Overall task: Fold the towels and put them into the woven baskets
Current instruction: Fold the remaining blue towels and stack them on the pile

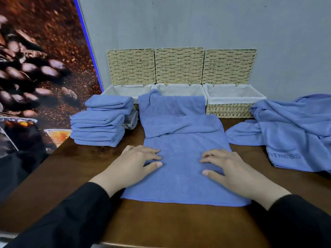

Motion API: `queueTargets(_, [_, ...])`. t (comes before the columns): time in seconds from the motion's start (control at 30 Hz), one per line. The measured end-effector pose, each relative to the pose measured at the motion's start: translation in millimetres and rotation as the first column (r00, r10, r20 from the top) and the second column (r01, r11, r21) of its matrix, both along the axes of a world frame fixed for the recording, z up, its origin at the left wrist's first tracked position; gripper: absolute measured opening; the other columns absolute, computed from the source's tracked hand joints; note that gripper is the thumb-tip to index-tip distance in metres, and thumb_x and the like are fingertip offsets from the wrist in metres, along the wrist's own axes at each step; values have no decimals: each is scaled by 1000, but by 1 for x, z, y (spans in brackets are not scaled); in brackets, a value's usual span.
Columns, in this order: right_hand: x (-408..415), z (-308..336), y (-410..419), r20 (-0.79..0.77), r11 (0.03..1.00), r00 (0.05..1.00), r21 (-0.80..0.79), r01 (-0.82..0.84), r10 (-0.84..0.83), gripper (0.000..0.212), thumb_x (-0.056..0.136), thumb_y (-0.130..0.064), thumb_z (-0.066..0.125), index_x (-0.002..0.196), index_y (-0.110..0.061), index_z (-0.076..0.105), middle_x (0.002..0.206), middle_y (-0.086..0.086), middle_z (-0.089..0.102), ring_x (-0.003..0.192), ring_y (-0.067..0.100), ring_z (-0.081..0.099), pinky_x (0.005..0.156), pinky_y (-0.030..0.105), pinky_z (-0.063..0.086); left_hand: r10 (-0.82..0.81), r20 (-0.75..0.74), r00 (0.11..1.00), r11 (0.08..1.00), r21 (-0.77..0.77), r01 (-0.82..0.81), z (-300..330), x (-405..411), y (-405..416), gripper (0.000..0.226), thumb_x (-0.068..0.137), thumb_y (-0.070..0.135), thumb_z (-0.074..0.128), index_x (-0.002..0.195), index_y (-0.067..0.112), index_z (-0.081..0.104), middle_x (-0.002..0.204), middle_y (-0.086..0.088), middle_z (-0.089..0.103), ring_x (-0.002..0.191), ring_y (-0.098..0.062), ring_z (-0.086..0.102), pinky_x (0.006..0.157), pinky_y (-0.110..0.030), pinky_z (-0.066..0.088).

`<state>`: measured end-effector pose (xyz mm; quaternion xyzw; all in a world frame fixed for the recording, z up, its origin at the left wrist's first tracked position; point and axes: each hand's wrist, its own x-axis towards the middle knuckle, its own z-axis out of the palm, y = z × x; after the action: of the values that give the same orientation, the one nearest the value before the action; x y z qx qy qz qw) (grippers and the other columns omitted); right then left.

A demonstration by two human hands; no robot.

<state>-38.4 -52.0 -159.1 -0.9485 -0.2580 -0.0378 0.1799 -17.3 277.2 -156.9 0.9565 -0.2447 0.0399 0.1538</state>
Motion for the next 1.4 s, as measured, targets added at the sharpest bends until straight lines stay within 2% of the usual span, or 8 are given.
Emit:
queueTargets(0.07, [5,5,1,-21,1000,1000,31,5,-4,35,96,-60,47,119,-40,65,126,-32,53,124,-8,45,107,28,33,18,89,996,997,-70,-11,7,10,-4,58,93,72,34,102,33,76,109,15,72,103,-4,61,97,-36,46])
queueTargets(0.17, [20,21,7,2,987,1000,158,25,-26,38,92,-62,46,108,-36,69,111,-28,61,110,-7,57,96,23,44,130,199,971,955,-289,-69,20,36,-12,34,100,45,51,96,22,75,86,12,67,79,-5,57,75,-29,47])
queueTargets(0.43, [101,63,51,143,984,983,149,94,-116,26,102,-37,55,123,-28,66,124,-20,59,117,-2,51,101,19,35,234,231,945,896,-427,-117,10,89,-34,27,102,25,59,124,15,70,124,1,69,112,-16,63,98,-25,45])
queueTargets(0.6, [178,75,92,247,979,948,82,185,-199,31,99,-30,62,128,-23,63,131,-4,60,124,20,54,103,50,43,243,171,955,869,-476,-136,4,100,-25,33,102,30,57,131,18,67,131,4,67,122,-11,58,101,-15,37])
queueTargets(0.7, [216,70,104,205,960,939,7,279,-275,37,99,-34,62,135,-26,57,135,-3,58,128,24,51,103,49,39,246,129,961,873,-461,-161,1,105,-28,35,102,34,56,134,20,65,135,5,65,126,-11,56,104,-19,37])
queueTargets(1.0, [243,59,101,190,929,919,210,306,-346,12,99,-28,62,90,-23,57,88,-10,59,89,22,57,89,54,47,250,18,968,909,-349,-228,-8,115,-27,36,101,40,55,131,23,64,131,5,65,121,-16,58,99,-30,46])
queueTargets(1.23, [206,77,94,189,951,964,278,133,-190,14,102,-27,54,90,-27,49,133,-6,59,129,16,50,107,30,38,329,234,915,812,-565,-147,8,106,-25,35,103,36,51,127,17,68,129,4,65,120,-15,59,103,-29,44])
queueTargets(1.4, [140,67,81,156,998,986,-21,-60,63,21,99,-25,59,85,-27,44,153,-7,47,152,2,21,123,38,20,296,425,855,823,-567,-3,17,100,-30,44,102,38,44,137,19,61,145,2,55,138,-14,46,114,-32,34])
